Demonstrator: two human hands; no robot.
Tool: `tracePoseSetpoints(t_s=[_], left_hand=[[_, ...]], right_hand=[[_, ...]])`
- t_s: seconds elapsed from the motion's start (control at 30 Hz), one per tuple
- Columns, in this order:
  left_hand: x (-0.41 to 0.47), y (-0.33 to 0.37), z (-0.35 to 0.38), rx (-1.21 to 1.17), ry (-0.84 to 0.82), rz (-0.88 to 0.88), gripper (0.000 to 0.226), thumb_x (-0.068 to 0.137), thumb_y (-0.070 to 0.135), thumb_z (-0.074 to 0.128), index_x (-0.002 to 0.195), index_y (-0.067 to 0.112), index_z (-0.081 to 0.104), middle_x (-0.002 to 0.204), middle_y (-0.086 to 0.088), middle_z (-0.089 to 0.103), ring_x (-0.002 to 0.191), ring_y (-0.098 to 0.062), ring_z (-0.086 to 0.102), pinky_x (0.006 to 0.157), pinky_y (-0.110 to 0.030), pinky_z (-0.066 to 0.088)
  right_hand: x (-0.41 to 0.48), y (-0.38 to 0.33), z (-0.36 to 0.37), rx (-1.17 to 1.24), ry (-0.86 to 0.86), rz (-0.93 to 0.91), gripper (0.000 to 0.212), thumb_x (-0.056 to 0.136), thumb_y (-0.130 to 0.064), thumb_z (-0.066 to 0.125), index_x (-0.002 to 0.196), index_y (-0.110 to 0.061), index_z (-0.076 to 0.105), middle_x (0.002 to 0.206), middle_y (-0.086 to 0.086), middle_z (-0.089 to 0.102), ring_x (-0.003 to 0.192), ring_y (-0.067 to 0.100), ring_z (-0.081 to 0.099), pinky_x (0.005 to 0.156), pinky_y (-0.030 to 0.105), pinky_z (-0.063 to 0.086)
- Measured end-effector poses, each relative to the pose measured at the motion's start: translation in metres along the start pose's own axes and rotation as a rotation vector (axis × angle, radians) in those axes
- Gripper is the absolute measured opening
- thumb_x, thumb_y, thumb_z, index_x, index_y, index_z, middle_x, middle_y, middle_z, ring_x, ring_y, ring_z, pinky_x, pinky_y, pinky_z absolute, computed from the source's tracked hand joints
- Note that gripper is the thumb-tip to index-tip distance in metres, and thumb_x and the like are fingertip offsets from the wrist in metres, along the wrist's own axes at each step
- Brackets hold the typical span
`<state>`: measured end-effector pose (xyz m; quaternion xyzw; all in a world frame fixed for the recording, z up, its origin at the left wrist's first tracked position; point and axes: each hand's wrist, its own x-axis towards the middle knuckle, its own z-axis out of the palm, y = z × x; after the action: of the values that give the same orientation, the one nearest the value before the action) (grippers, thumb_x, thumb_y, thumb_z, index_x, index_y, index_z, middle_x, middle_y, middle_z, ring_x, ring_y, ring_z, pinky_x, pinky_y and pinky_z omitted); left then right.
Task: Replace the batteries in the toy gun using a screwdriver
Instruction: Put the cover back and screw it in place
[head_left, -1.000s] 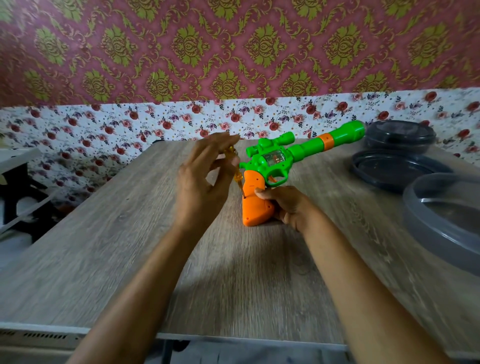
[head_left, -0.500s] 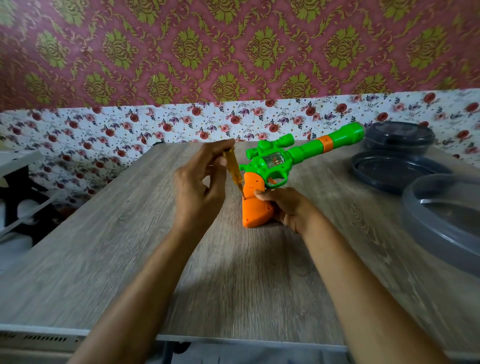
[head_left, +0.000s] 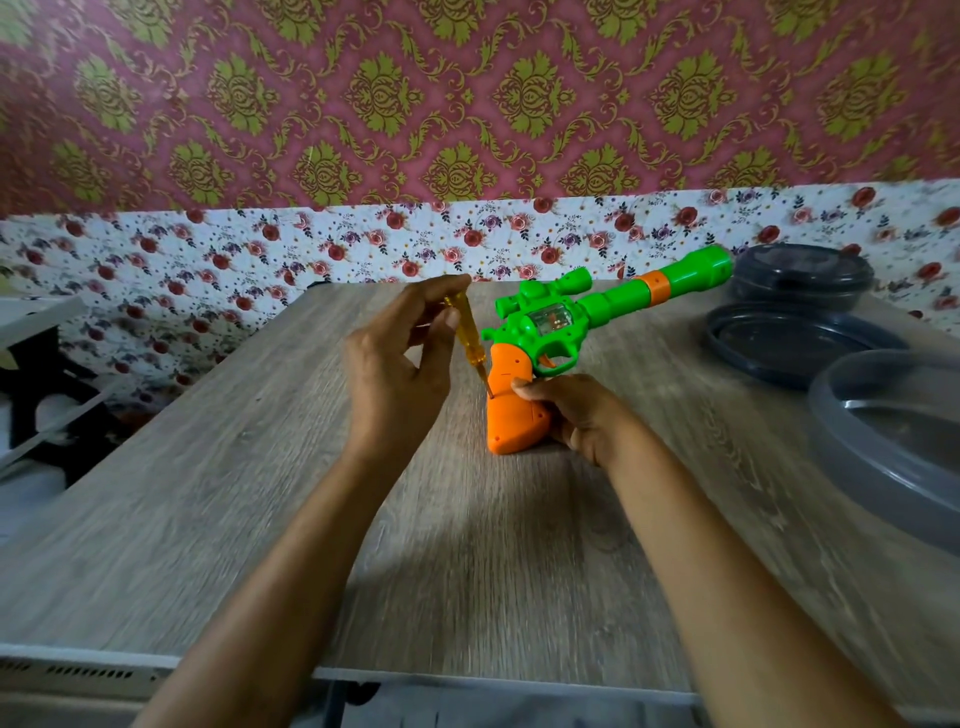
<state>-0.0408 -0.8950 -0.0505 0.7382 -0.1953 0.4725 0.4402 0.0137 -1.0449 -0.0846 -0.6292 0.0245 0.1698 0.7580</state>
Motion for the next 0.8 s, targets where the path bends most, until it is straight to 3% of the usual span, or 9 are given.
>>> tracePoseSetpoints(t_s=[0.1, 0.27, 0.43, 0.53, 0.63, 0.8], left_hand=[[-0.0006, 0.0026, 0.0006, -0.012, -0.003, 0.002, 0.026, 0.089, 0.005, 0.055, 0.109, 0.020, 0.060, 0.096, 0.014, 0.065, 0.085, 0.002, 0.065, 0.073, -0.015, 0.051], [-0.0011, 0.0057, 0.0008, -0.041, 0.038, -0.026, 0.018, 0.083, 0.015, 0.069, 0.098, 0.021, 0.062, 0.092, 0.009, 0.057, 0.077, -0.005, 0.063, 0.065, -0.017, 0.052], [-0.0021, 0.0066, 0.0047, -0.017, 0.031, -0.024, 0.020, 0.084, 0.006, 0.066, 0.100, 0.018, 0.064, 0.090, 0.013, 0.062, 0.081, 0.002, 0.063, 0.073, -0.015, 0.052], [-0.0029, 0.0066, 0.0091, 0.004, 0.007, 0.010, 0.019, 0.086, 0.000, 0.061, 0.102, 0.007, 0.066, 0.089, 0.007, 0.065, 0.083, -0.004, 0.065, 0.076, -0.014, 0.051], [-0.0022, 0.0049, 0.0092, 0.019, -0.004, 0.018, 0.018, 0.087, -0.003, 0.056, 0.103, 0.002, 0.063, 0.088, 0.006, 0.064, 0.083, 0.000, 0.064, 0.072, -0.016, 0.052], [-0.0037, 0.0006, 0.0052, -0.030, 0.008, -0.037, 0.016, 0.089, 0.001, 0.054, 0.103, 0.007, 0.060, 0.091, 0.006, 0.066, 0.085, -0.008, 0.068, 0.074, -0.025, 0.056]], right_hand=[[-0.0018, -0.0013, 0.0009, 0.007, -0.006, -0.010, 0.042, 0.087, 0.002, 0.054, 0.129, 0.000, 0.049, 0.132, 0.025, 0.051, 0.076, 0.020, 0.057, 0.072, 0.047, 0.048], [-0.0021, -0.0008, 0.0003, -0.010, -0.003, 0.003, 0.042, 0.088, 0.001, 0.054, 0.129, -0.001, 0.048, 0.131, 0.025, 0.052, 0.092, 0.029, 0.056, 0.080, 0.051, 0.044], [0.0004, -0.0009, 0.0019, -0.006, 0.013, 0.003, 0.043, 0.088, -0.001, 0.054, 0.130, -0.003, 0.048, 0.132, 0.021, 0.052, 0.099, 0.026, 0.053, 0.081, 0.047, 0.044], [-0.0012, -0.0020, 0.0025, -0.018, 0.000, -0.001, 0.042, 0.089, -0.002, 0.053, 0.131, -0.005, 0.047, 0.132, 0.019, 0.053, 0.096, 0.024, 0.054, 0.080, 0.044, 0.043], [-0.0012, -0.0016, 0.0033, -0.008, -0.003, -0.009, 0.042, 0.089, -0.002, 0.053, 0.131, -0.005, 0.047, 0.133, 0.019, 0.052, 0.088, 0.021, 0.057, 0.081, 0.044, 0.043], [-0.0024, -0.0011, 0.0027, -0.017, 0.018, -0.002, 0.045, 0.088, -0.002, 0.055, 0.132, -0.002, 0.046, 0.134, 0.022, 0.051, 0.116, 0.032, 0.054, 0.084, 0.047, 0.044]])
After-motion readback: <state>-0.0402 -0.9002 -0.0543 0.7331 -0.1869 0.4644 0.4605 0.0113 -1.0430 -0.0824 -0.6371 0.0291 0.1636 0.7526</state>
